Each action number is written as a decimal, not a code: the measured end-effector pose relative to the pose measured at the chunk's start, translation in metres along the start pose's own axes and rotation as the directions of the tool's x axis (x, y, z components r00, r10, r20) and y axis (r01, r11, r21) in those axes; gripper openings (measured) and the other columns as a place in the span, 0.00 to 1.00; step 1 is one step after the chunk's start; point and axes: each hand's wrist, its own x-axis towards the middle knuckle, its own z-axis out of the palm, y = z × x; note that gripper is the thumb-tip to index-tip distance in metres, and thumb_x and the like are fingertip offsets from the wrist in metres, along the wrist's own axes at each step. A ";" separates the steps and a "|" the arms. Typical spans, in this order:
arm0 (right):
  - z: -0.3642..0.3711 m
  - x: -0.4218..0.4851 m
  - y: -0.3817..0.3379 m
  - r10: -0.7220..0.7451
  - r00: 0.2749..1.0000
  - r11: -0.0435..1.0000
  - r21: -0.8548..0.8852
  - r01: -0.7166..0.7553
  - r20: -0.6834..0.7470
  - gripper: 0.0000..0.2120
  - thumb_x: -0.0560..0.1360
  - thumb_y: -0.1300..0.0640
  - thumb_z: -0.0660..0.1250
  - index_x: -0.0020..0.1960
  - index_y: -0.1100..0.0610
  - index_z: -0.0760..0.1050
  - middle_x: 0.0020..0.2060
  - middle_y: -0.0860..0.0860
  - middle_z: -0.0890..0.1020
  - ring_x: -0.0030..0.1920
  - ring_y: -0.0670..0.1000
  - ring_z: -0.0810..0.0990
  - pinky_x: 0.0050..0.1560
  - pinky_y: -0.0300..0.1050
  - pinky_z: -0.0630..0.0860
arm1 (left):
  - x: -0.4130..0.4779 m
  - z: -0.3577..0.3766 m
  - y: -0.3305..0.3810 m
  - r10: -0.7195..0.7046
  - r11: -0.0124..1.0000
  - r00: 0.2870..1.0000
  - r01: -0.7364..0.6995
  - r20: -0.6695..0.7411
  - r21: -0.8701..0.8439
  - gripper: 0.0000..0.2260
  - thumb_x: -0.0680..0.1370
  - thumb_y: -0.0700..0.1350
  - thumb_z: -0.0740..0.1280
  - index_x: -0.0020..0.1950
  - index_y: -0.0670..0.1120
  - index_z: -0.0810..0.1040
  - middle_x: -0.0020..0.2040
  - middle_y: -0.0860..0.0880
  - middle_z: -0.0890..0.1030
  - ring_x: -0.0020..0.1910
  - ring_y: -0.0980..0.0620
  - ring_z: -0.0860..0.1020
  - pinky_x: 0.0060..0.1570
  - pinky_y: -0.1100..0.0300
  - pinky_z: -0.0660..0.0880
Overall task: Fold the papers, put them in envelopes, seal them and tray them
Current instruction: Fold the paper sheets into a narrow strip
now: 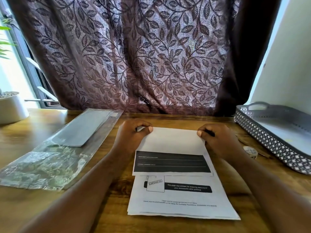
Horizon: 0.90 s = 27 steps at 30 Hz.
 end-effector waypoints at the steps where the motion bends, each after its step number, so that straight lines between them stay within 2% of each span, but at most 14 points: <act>1: 0.000 0.000 0.001 0.012 1.000 0.999 0.048 -0.013 0.010 0.06 0.79 0.55 0.70 0.44 0.49 0.83 0.37 0.44 0.84 0.36 0.43 0.81 0.42 0.45 0.78 | 0.000 0.000 0.000 -0.011 1.000 1.000 0.011 -0.003 0.004 0.02 0.75 0.41 0.74 0.45 0.47 0.87 0.42 0.60 0.83 0.42 0.70 0.79 0.44 0.70 0.73; 4: 0.000 -0.002 -0.001 0.009 1.000 0.988 0.155 -0.011 0.016 0.05 0.78 0.58 0.70 0.46 0.53 0.85 0.38 0.44 0.86 0.37 0.42 0.83 0.43 0.45 0.81 | -0.001 0.000 0.002 -0.020 0.995 1.000 0.021 -0.019 0.097 0.02 0.76 0.43 0.73 0.47 0.48 0.86 0.45 0.56 0.84 0.44 0.63 0.80 0.46 0.63 0.75; 7: 0.004 -0.006 -0.012 -0.026 1.000 0.979 0.201 0.024 0.007 0.06 0.79 0.59 0.69 0.47 0.52 0.84 0.39 0.43 0.85 0.39 0.40 0.82 0.40 0.32 0.76 | -0.007 0.003 0.007 0.111 0.938 0.993 -0.097 -0.024 0.334 0.08 0.77 0.47 0.71 0.55 0.49 0.84 0.56 0.51 0.83 0.56 0.50 0.78 0.59 0.52 0.72; 10: 0.007 -0.011 -0.028 -0.088 0.996 0.973 0.211 0.089 -0.015 0.06 0.79 0.59 0.69 0.49 0.50 0.84 0.39 0.41 0.84 0.39 0.39 0.81 0.38 0.27 0.72 | -0.014 0.012 0.021 0.270 0.883 0.961 -0.274 0.065 0.381 0.13 0.79 0.53 0.65 0.62 0.52 0.81 0.60 0.53 0.82 0.63 0.53 0.76 0.71 0.44 0.63; 13: 0.012 -0.015 -0.038 -0.175 0.983 0.966 0.184 0.181 -0.047 0.05 0.78 0.60 0.70 0.50 0.52 0.84 0.39 0.41 0.83 0.38 0.37 0.80 0.38 0.25 0.71 | -0.018 0.024 0.035 0.310 0.870 0.933 -0.357 0.184 0.341 0.15 0.81 0.55 0.59 0.63 0.54 0.78 0.59 0.55 0.82 0.62 0.55 0.77 0.74 0.43 0.58; 16: 0.011 -0.015 -0.040 -0.217 0.974 0.958 0.178 0.225 -0.065 0.05 0.78 0.61 0.70 0.50 0.53 0.84 0.39 0.41 0.82 0.40 0.37 0.80 0.40 0.26 0.72 | -0.019 0.026 0.040 0.362 0.857 0.918 -0.396 0.161 0.329 0.09 0.82 0.50 0.61 0.55 0.54 0.81 0.52 0.56 0.84 0.53 0.55 0.80 0.71 0.49 0.60; 18: 0.007 -0.013 -0.035 -0.192 0.978 0.957 0.204 0.204 -0.079 0.06 0.78 0.61 0.70 0.48 0.51 0.83 0.39 0.39 0.82 0.42 0.38 0.80 0.39 0.27 0.73 | -0.015 0.021 0.036 0.367 0.864 0.924 -0.382 0.108 0.329 0.08 0.81 0.49 0.63 0.52 0.54 0.81 0.50 0.57 0.85 0.50 0.56 0.80 0.69 0.52 0.60; 22: 0.002 -0.007 -0.014 -0.059 0.994 0.963 0.256 0.080 -0.089 0.05 0.78 0.58 0.70 0.48 0.51 0.84 0.39 0.41 0.84 0.41 0.41 0.82 0.40 0.37 0.79 | -0.007 0.008 0.017 0.313 0.875 0.948 -0.310 0.056 0.373 0.06 0.80 0.50 0.64 0.49 0.55 0.81 0.47 0.60 0.84 0.46 0.59 0.79 0.65 0.44 0.68; 24: 0.001 -0.005 -0.003 -0.002 0.995 0.965 0.262 0.030 -0.103 0.04 0.78 0.57 0.70 0.49 0.51 0.84 0.41 0.43 0.86 0.41 0.44 0.83 0.42 0.44 0.83 | -0.006 0.003 0.011 0.278 0.884 0.960 -0.269 0.031 0.382 0.06 0.80 0.50 0.64 0.48 0.55 0.81 0.45 0.60 0.83 0.44 0.59 0.79 0.60 0.44 0.72; 27: -0.001 -0.002 0.007 0.068 0.991 0.944 0.330 -0.027 -0.115 0.04 0.78 0.58 0.71 0.50 0.52 0.84 0.42 0.45 0.86 0.42 0.46 0.85 0.43 0.46 0.84 | -0.005 -0.002 0.006 0.151 0.935 0.988 -0.134 -0.025 0.328 0.06 0.80 0.49 0.66 0.48 0.52 0.82 0.43 0.56 0.83 0.40 0.56 0.78 0.45 0.51 0.77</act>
